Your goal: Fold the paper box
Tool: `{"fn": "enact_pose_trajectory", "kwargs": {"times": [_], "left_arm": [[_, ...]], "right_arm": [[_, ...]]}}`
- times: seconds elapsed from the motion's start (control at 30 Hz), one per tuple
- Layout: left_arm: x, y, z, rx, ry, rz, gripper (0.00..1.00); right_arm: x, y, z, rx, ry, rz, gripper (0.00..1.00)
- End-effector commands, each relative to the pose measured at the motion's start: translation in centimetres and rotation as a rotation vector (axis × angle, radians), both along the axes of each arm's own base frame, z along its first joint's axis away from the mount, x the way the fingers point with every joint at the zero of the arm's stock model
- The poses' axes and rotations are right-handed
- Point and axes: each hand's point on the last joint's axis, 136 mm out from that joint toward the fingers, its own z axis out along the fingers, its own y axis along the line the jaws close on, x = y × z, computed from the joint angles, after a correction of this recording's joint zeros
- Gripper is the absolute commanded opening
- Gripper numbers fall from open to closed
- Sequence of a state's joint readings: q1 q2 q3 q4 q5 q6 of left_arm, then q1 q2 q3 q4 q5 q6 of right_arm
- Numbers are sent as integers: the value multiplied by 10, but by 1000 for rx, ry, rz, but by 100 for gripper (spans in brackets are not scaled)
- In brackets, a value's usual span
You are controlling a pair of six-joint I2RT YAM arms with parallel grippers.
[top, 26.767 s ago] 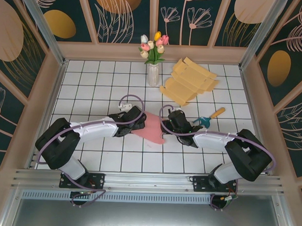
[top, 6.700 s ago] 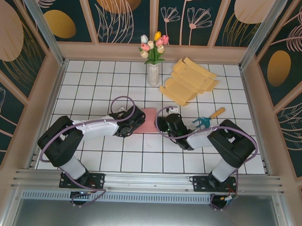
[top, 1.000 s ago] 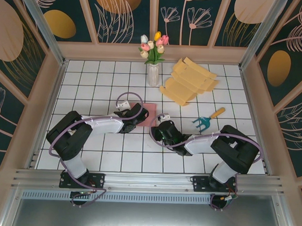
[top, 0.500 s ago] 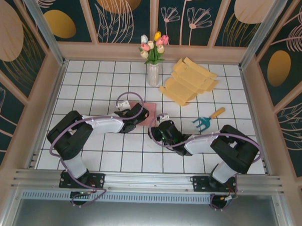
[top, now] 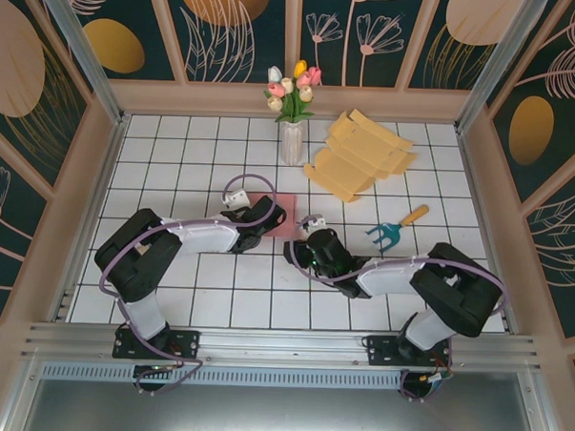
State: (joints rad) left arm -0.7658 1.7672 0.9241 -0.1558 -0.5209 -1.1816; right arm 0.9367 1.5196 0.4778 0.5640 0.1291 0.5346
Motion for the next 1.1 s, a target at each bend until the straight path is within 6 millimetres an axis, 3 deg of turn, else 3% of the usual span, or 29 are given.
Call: {"fn": "enact_pose_trajectory", "kwargs": {"times": [0.0, 0.13, 0.4, 0.87, 1.07], "left_arm": [[-53, 52, -60, 241, 273, -23, 88], [-53, 52, -59, 237, 272, -23, 88], [-53, 53, -59, 244, 274, -25, 88], [-53, 54, -59, 254, 274, -28, 88], [-53, 54, -60, 256, 278, -31, 88]], "right_arm": [[1, -1, 23, 65, -24, -17, 41], [8, -8, 27, 26, -24, -55, 45], [28, -12, 15, 23, 11, -84, 50], [40, 3, 8, 75, 37, -40, 50], [41, 17, 5, 106, 65, 4, 45]]}}
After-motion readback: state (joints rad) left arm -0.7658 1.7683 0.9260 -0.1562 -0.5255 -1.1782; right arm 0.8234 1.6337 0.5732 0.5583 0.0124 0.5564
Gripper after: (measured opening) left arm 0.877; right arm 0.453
